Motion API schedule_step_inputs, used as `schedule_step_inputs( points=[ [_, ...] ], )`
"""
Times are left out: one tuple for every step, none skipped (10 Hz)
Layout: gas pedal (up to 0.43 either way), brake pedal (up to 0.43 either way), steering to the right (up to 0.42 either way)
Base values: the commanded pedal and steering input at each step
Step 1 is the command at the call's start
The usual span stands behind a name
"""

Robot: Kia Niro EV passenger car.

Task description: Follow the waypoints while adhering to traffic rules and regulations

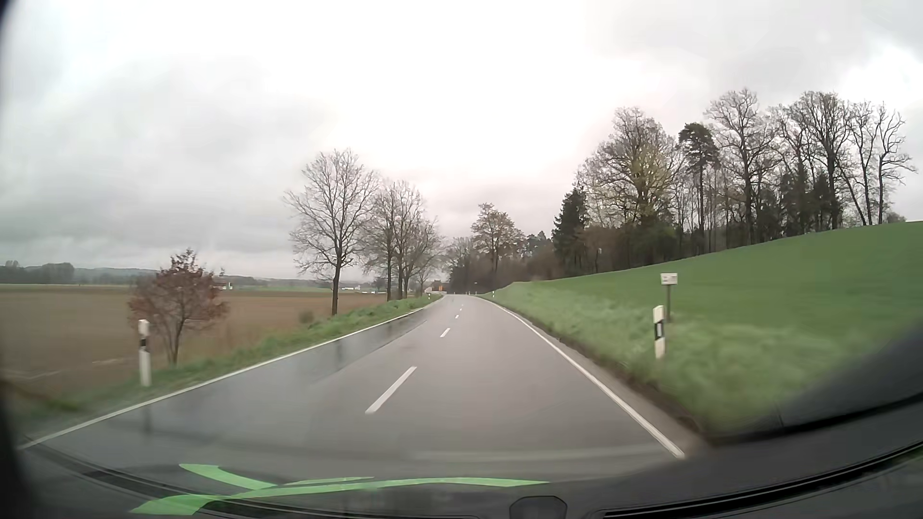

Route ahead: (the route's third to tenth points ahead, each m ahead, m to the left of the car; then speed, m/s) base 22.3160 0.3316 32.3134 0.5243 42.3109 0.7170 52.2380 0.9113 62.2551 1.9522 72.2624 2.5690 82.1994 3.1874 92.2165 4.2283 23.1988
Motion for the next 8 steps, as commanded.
schedule_step_inputs(
  points=[
    [0.067,0.000,-0.011],
    [0.047,0.000,-0.010],
    [0.028,0.000,-0.010],
    [0.028,0.000,-0.010],
    [0.028,0.000,-0.008],
    [0.047,0.000,-0.006],
    [0.067,0.000,-0.005],
    [0.087,0.000,-0.005]
  ],
)
